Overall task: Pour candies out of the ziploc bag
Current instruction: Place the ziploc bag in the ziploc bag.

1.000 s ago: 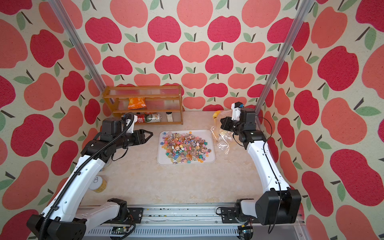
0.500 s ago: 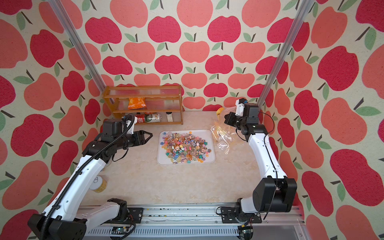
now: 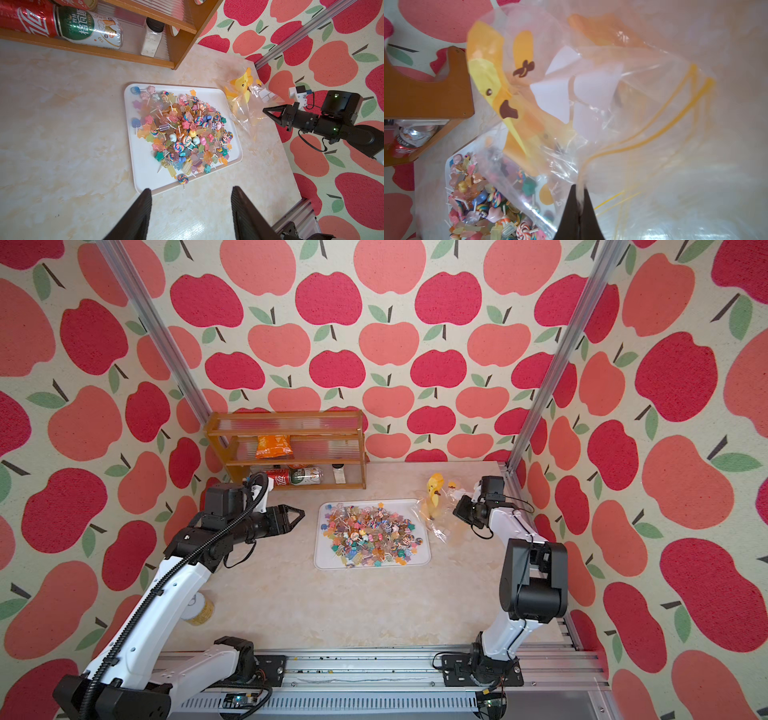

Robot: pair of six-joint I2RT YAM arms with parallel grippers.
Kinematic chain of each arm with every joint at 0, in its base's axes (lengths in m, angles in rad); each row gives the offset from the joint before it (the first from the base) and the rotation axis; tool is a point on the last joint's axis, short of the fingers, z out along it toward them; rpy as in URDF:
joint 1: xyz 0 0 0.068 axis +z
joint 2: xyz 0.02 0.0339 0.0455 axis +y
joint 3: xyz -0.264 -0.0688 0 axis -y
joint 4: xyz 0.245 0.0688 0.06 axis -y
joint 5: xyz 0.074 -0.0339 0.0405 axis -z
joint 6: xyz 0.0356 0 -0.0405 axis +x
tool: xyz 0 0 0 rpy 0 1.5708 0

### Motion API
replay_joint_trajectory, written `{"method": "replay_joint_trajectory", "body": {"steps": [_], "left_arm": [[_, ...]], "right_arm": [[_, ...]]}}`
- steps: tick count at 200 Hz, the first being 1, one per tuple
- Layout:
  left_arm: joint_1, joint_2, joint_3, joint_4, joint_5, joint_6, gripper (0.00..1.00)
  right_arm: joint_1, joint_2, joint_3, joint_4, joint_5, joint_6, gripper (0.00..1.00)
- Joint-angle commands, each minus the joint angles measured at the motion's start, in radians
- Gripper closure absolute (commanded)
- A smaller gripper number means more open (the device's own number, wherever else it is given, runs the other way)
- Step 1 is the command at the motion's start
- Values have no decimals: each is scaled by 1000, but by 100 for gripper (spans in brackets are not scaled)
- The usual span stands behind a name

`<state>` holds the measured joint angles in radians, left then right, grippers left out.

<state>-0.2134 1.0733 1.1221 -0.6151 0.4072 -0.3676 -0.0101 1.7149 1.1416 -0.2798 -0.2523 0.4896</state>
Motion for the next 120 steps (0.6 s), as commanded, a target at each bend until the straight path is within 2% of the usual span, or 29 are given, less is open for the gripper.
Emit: {"method": "replay_joint_trajectory", "body": {"steps": [1,50,74,92,120], "left_arm": [[6,-8,-20,23,-1,16,40],[7,-5,-31,31,-1,12,38],[7,-4,-27,28,-2,13,37],[8,-2,-19,22,-1,15,36],[9,-5,-13,20,2,13,36]], "right_arm": [[-8,18,14,-47,53,12,95],[-26,75,44,-116,119,-9,84],[-27,27,31,-123,168,-9,74],[-28,-24,25,-127,188,-4,63],[-26,-117,38,-142,171,-13,48]]}}
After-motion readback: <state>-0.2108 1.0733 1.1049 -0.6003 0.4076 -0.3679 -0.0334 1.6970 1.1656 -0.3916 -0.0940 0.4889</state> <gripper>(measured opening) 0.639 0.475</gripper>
